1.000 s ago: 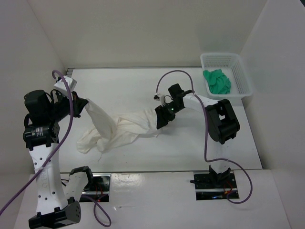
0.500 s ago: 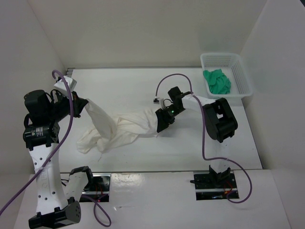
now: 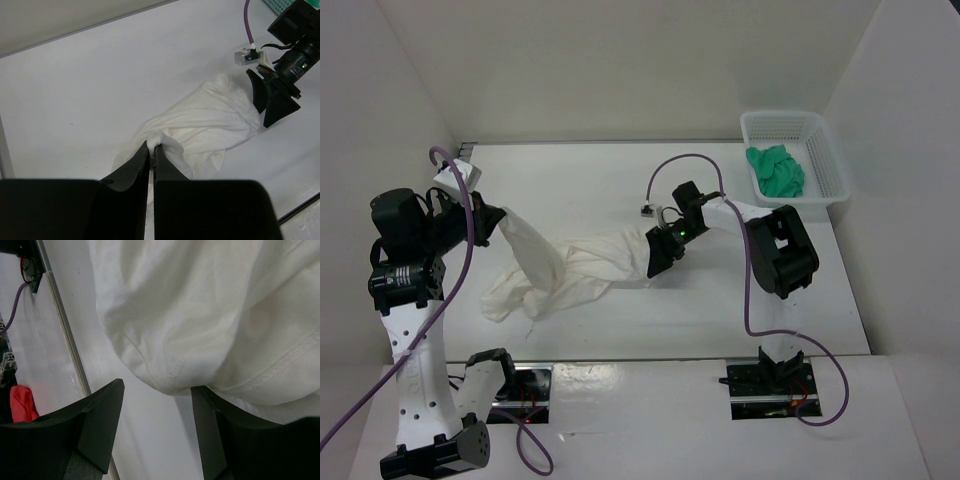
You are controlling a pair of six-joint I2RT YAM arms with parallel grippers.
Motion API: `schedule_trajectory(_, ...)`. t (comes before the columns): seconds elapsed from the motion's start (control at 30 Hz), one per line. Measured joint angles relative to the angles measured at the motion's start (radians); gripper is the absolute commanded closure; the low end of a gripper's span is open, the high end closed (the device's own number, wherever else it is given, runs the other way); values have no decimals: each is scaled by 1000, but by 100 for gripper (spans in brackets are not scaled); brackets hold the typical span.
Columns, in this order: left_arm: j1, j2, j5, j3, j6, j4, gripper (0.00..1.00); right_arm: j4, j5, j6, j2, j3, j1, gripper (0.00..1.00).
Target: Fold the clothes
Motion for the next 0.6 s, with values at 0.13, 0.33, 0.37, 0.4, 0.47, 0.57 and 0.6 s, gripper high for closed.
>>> schedule_trajectory(0.13, 0, 0, 3, 0, 0, 0, 100, 2, -11, -3, -1, 0, 0, 39)
schedule_trajectory(0.33, 0, 0, 3, 0, 0, 0, 100, 4, -39, 0, -26, 0, -20, 42)
schedule_trajectory(0.37, 0, 0, 4, 0, 0, 0, 100, 6, -48, 3, -31, 0, -31, 42)
schedule_trajectory(0.4, 0, 0, 5, 0, 0, 0, 100, 8, -59, 3, -36, 0, -44, 42)
schedule_trajectory(0.47, 0, 0, 6, 0, 0, 0, 100, 13, -79, 6, -40, 0, -72, 41)
schedule_trajectory(0.57, 0, 0, 8, 0, 1, 0, 100, 14, -102, 10, -40, 0, -103, 41)
schedule_trajectory(0.6, 0, 0, 9, 0, 3, 0, 100, 14, -109, 11, -40, 0, -109, 41)
